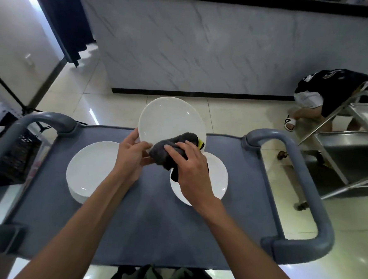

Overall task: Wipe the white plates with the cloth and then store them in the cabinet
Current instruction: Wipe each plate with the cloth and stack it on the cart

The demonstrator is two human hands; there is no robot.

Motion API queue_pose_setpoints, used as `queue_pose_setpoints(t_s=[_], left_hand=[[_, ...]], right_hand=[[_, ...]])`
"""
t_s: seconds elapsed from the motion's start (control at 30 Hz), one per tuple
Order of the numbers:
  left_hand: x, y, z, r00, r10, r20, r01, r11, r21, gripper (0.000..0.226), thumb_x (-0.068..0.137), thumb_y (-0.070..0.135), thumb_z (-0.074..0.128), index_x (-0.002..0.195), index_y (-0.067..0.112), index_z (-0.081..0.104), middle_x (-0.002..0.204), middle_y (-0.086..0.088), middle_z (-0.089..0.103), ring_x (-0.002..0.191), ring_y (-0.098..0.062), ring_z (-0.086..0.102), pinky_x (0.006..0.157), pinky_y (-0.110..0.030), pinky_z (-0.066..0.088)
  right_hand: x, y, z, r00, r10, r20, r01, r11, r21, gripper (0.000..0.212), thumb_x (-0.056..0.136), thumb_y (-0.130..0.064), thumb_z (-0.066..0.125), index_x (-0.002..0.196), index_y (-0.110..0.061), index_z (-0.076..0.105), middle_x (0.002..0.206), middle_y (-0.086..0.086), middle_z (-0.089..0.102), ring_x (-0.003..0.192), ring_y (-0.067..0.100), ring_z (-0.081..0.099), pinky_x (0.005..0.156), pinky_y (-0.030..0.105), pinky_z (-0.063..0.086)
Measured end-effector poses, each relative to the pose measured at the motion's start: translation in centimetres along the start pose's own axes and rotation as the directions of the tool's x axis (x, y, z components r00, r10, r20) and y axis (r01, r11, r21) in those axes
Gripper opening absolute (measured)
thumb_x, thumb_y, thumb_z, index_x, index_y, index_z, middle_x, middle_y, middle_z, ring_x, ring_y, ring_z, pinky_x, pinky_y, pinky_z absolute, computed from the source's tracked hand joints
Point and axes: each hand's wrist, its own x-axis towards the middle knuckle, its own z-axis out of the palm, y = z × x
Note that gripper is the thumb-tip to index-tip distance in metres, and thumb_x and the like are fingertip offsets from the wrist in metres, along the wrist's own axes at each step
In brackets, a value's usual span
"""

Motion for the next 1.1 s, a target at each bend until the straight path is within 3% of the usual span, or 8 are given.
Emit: queue_pose_setpoints(t_s=[0.13, 0.23, 0.37, 0.5, 0.6, 0.8, 0.97, 1.1], left_hand=[[-0.7, -0.3, 1.0, 0.999, 0.035, -0.033, -0.034, 0.999, 0.014, 0.050, 0.095, -0.008, 0.046, 0.122, 0.029, 0.065, 0.093, 0.001, 0.078, 0.082, -0.027, 0.074, 0.065, -0.042, 0.063], [-1.2, -0.8, 1.6, 0.997, 0.042, -0.066, -0.042, 0.999, -0.005, 0.048, 0.096, -0.006, 0.048, 0.120, 0.031, 0.065, 0.099, 0.003, 0.076, 0.090, -0.028, 0.072, 0.073, -0.049, 0.063], [-2.0, -1.5, 2.2, 0.998, 0.039, -0.059, -0.039, 0.999, 0.001, 0.050, 0.094, -0.007, 0.048, 0.115, 0.033, 0.068, 0.096, 0.004, 0.076, 0.090, -0.028, 0.069, 0.076, -0.052, 0.062], [-2.5, -1.7, 2.4, 0.999, 0.038, -0.038, -0.037, 0.999, 0.033, 0.054, 0.093, -0.008, 0.048, 0.119, 0.036, 0.068, 0.100, 0.004, 0.076, 0.085, -0.024, 0.072, 0.066, -0.043, 0.061], [-2.7, -1.5, 2.8, 0.999, 0.034, -0.001, -0.034, 0.997, 0.062, 0.056, 0.092, -0.009, 0.049, 0.124, 0.034, 0.068, 0.103, -0.002, 0.076, 0.086, -0.027, 0.070, 0.064, -0.042, 0.059], [-3.7, -1.2, 3.9, 0.996, 0.029, 0.080, -0.038, 0.993, 0.115, 0.059, 0.090, -0.011, 0.051, 0.132, 0.028, 0.065, 0.111, -0.012, 0.072, 0.089, -0.033, 0.069, 0.073, -0.053, 0.061], [-4.3, -0.7, 5.0, 0.993, 0.016, 0.116, -0.033, 0.988, 0.153, 0.056, 0.089, -0.012, 0.052, 0.133, 0.020, 0.064, 0.115, -0.022, 0.069, 0.090, -0.036, 0.067, 0.075, -0.055, 0.061], [-4.1, -0.6, 5.3, 0.990, -0.002, 0.144, -0.021, 0.988, 0.156, 0.058, 0.088, -0.013, 0.054, 0.134, 0.021, 0.063, 0.116, -0.018, 0.070, 0.096, -0.040, 0.069, 0.074, -0.053, 0.061]], right_hand=[[-0.9, 1.0, -0.7, 0.997, -0.074, -0.012, 0.074, 0.997, 0.017, 0.066, 0.077, 0.006, 0.071, 0.135, -0.023, 0.060, 0.135, 0.012, 0.058, 0.132, 0.036, 0.048, 0.095, 0.051, 0.046], [-1.5, 3.0, -1.5, 0.992, -0.121, -0.046, 0.121, 0.993, -0.014, 0.059, 0.078, 0.005, 0.070, 0.130, -0.022, 0.065, 0.131, 0.011, 0.061, 0.128, 0.036, 0.052, 0.091, 0.049, 0.047], [-1.3, 5.4, -2.7, 0.996, -0.083, -0.039, 0.080, 0.995, -0.066, 0.060, 0.079, 0.005, 0.071, 0.131, -0.023, 0.064, 0.133, 0.009, 0.060, 0.131, 0.034, 0.050, 0.091, 0.047, 0.045], [-0.5, 7.2, -3.7, 0.998, -0.047, -0.032, 0.044, 0.997, -0.067, 0.057, 0.082, 0.005, 0.066, 0.132, -0.022, 0.063, 0.133, 0.010, 0.059, 0.130, 0.035, 0.049, 0.093, 0.049, 0.045], [0.6, 8.1, -4.3, 0.999, -0.023, -0.047, 0.019, 0.996, -0.082, 0.058, 0.083, 0.008, 0.065, 0.133, -0.022, 0.063, 0.134, 0.010, 0.059, 0.130, 0.035, 0.049, 0.092, 0.050, 0.046], [2.9, 9.0, -5.0, 0.988, -0.043, -0.148, 0.030, 0.996, -0.087, 0.053, 0.086, 0.004, 0.063, 0.132, -0.023, 0.063, 0.131, 0.010, 0.061, 0.128, 0.036, 0.050, 0.094, 0.050, 0.044], [4.4, 7.9, -5.3, 0.983, -0.073, -0.168, 0.064, 0.996, -0.055, 0.050, 0.090, 0.000, 0.062, 0.134, -0.023, 0.062, 0.134, 0.011, 0.060, 0.130, 0.036, 0.048, 0.096, 0.052, 0.043], [5.1, 5.9, -5.5, 0.978, -0.102, -0.183, 0.096, 0.995, -0.040, 0.047, 0.094, -0.006, 0.058, 0.137, -0.025, 0.059, 0.137, 0.010, 0.058, 0.133, 0.035, 0.045, 0.099, 0.052, 0.040]])
